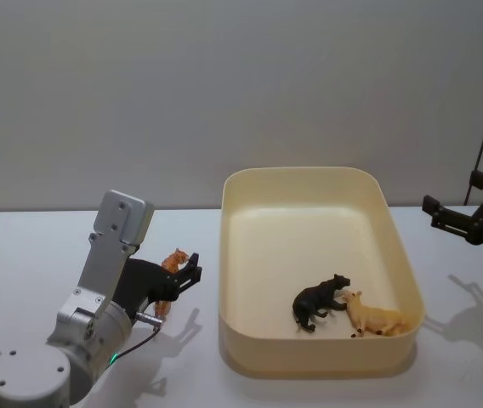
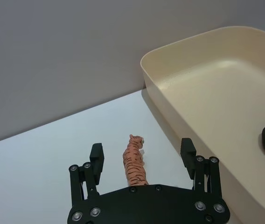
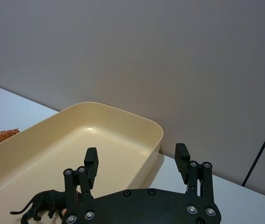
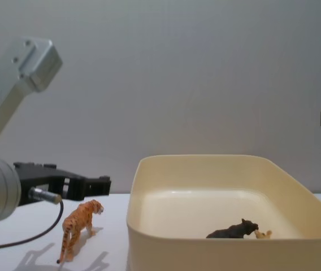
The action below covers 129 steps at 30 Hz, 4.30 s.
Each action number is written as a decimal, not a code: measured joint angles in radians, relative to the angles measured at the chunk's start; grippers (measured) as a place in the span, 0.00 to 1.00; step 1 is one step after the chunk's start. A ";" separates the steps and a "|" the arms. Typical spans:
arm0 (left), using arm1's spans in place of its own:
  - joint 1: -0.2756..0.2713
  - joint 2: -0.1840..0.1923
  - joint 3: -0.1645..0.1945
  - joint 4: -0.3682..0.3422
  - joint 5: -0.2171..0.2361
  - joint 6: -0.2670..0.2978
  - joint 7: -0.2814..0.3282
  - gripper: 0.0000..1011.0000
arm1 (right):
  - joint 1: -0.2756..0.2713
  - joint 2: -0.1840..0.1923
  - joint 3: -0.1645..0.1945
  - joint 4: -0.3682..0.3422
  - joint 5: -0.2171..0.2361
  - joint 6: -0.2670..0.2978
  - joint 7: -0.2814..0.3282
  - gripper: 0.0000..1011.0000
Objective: Pick up the toy alternately with two hands and place it into the central storage box.
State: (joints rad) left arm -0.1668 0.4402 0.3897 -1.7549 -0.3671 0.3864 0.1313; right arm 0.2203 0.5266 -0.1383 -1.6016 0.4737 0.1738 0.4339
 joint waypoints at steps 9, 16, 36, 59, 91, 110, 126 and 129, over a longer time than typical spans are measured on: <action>-0.043 -0.029 -0.007 0.078 0.004 0.063 -0.029 0.99 | -0.001 0.001 0.001 -0.001 0.001 0.000 -0.001 0.99; -0.065 -0.048 -0.011 0.126 0.000 0.093 -0.040 0.99 | -0.001 0.001 0.001 -0.002 0.002 0.000 -0.001 0.99; -0.091 -0.075 -0.019 0.192 -0.021 0.122 -0.055 0.68 | -0.002 0.001 0.001 -0.002 0.002 0.000 -0.001 0.99; -0.098 -0.081 -0.022 0.204 -0.021 0.120 -0.059 0.28 | -0.002 0.001 0.001 -0.002 0.001 0.000 -0.001 0.99; -0.258 -0.144 -0.044 0.216 0.122 -0.036 -0.199 0.28 | -0.002 0.001 0.001 -0.002 0.001 0.000 -0.001 0.99; -0.376 -0.172 -0.024 0.305 0.261 -0.083 -0.514 0.28 | -0.002 0.001 0.001 -0.002 0.001 0.000 -0.001 0.99; -0.451 -0.189 0.011 0.406 0.448 -0.176 -0.701 0.41 | -0.002 0.001 0.001 -0.002 0.001 0.000 -0.001 0.99; -0.460 -0.192 0.016 0.421 0.472 -0.192 -0.720 0.51 | -0.002 0.001 0.001 -0.002 0.001 0.000 -0.001 0.99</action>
State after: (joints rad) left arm -0.6267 0.2485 0.4055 -1.3334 0.1054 0.1943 -0.5890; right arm 0.2187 0.5279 -0.1376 -1.6032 0.4751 0.1739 0.4327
